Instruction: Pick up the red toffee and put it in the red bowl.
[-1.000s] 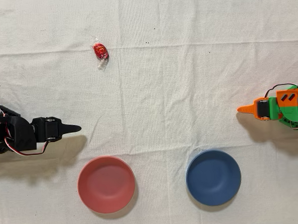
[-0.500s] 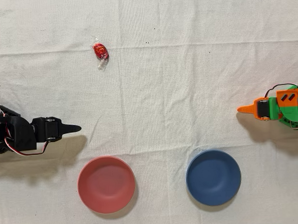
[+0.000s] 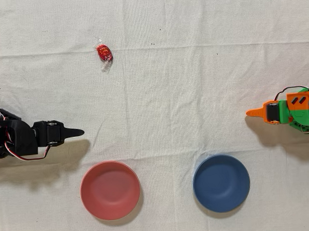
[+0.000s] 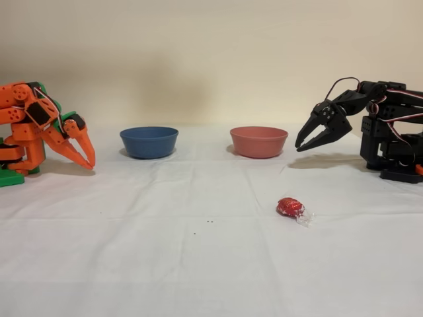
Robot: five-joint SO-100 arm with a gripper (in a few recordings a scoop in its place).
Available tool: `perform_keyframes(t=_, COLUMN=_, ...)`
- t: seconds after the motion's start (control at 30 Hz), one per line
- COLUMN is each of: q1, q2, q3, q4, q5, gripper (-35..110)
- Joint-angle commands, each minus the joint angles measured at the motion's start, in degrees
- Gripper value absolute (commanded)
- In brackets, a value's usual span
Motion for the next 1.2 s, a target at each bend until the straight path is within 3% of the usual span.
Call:
perform_keyframes(t=0.0, q1=0.9, q2=0.6, q3=1.1, q4=0.2, q5=-0.8, gripper=1)
perform_keyframes(t=0.5, q1=0.9, q2=0.6, q3=1.1, q4=0.2, q5=-0.8, gripper=1)
perform_keyframes(t=0.67, q1=0.1, q2=0.6, q3=1.2, q4=0.3, q5=-2.1, gripper=9)
perform_keyframes(t=0.87, q1=0.1, q2=0.6, q3=1.2, q4=0.3, q5=-1.8, gripper=1)
perform_keyframes(t=1.17, q1=0.1, q2=0.6, q3=1.2, q4=0.2, q5=0.0, gripper=1)
